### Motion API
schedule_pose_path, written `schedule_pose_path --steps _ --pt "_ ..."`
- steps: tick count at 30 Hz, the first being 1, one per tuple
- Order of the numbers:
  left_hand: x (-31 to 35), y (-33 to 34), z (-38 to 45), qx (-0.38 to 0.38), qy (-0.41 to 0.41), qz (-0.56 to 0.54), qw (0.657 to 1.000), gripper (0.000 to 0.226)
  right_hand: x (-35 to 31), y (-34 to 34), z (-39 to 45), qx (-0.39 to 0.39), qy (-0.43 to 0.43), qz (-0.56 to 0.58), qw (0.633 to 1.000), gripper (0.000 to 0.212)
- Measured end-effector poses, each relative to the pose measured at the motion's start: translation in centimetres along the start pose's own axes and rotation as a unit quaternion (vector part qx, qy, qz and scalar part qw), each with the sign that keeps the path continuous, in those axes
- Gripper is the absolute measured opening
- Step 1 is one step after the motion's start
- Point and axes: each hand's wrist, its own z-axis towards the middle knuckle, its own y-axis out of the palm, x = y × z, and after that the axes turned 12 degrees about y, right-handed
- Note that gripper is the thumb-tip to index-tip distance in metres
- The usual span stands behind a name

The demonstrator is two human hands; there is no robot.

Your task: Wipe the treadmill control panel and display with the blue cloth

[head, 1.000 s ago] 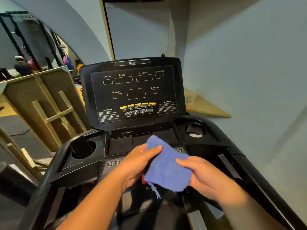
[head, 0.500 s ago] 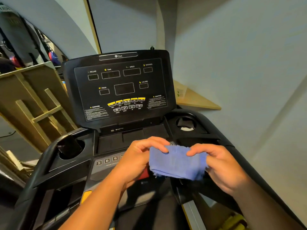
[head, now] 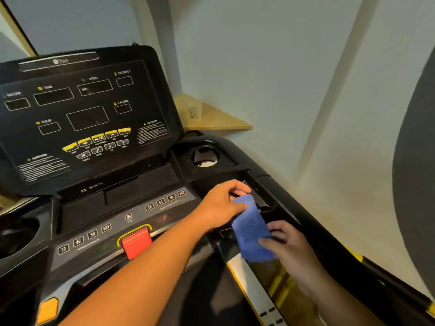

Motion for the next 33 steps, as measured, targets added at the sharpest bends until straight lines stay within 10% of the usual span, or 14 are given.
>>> schedule_pose_path --steps 13,19,25,33 --pt "-6.4 3.9 5.4 0.022 0.053 0.199 0.978 0.018 3.2 1.7 8.1 0.026 0.074 0.046 0.996 0.022" --pt "-6.2 3.7 4.6 -0.104 0.048 0.333 0.936 0.033 3.5 1.9 9.3 0.038 0.047 0.037 0.997 0.028" --pt "-5.0 3.3 2.2 -0.229 0.014 0.438 0.869 0.071 2.9 1.5 9.5 0.181 -0.179 -0.272 0.928 0.048" --pt "-4.4 3.5 1.2 -0.191 -0.001 0.479 0.857 0.073 1.8 2.0 10.4 0.121 -0.171 -0.352 0.912 0.049"
